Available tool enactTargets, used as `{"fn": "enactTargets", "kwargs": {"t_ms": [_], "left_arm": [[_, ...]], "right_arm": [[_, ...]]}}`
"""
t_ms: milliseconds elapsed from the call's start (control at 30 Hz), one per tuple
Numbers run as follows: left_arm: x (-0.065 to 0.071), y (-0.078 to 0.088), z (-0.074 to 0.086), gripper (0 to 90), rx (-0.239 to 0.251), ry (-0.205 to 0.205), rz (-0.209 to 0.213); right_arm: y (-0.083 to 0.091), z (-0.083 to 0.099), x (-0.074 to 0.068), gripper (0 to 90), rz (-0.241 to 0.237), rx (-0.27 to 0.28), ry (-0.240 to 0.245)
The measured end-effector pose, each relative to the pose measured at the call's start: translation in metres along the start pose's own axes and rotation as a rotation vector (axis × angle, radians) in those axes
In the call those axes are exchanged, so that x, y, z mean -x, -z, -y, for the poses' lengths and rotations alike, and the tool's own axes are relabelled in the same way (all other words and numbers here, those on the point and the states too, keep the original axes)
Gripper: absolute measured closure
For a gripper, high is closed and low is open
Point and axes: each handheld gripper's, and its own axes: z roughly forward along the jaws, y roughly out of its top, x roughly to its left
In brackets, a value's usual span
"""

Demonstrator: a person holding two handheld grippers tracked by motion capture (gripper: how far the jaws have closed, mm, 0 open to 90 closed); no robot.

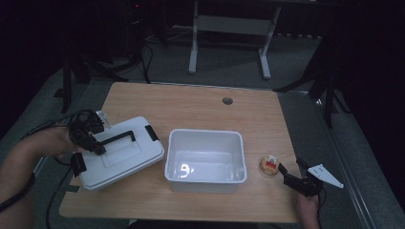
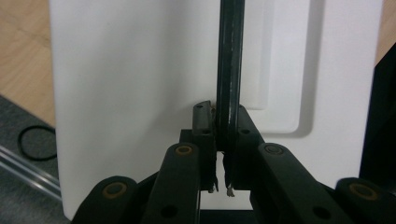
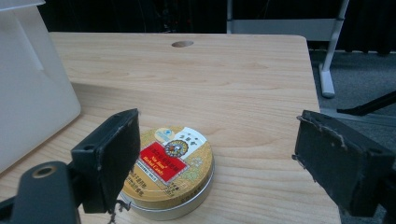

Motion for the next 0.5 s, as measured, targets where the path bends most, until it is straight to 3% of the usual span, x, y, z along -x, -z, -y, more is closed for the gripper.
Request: {"fn": "enactTargets", "kwargs": {"t_ms": [233,500], "left_arm": [[-0.01,-0.029,0.001,83.2,0.009,0.014,-0.015],[-0.02,-0.056,0.0,83.2,0.004,0.039,-0.001]], "right_arm": [[0.0,0.0,0.0,14.0,0.001,0.0,0.002],[0.0,0.0,0.0,14.0,0.0,0.0,0.002]]}}
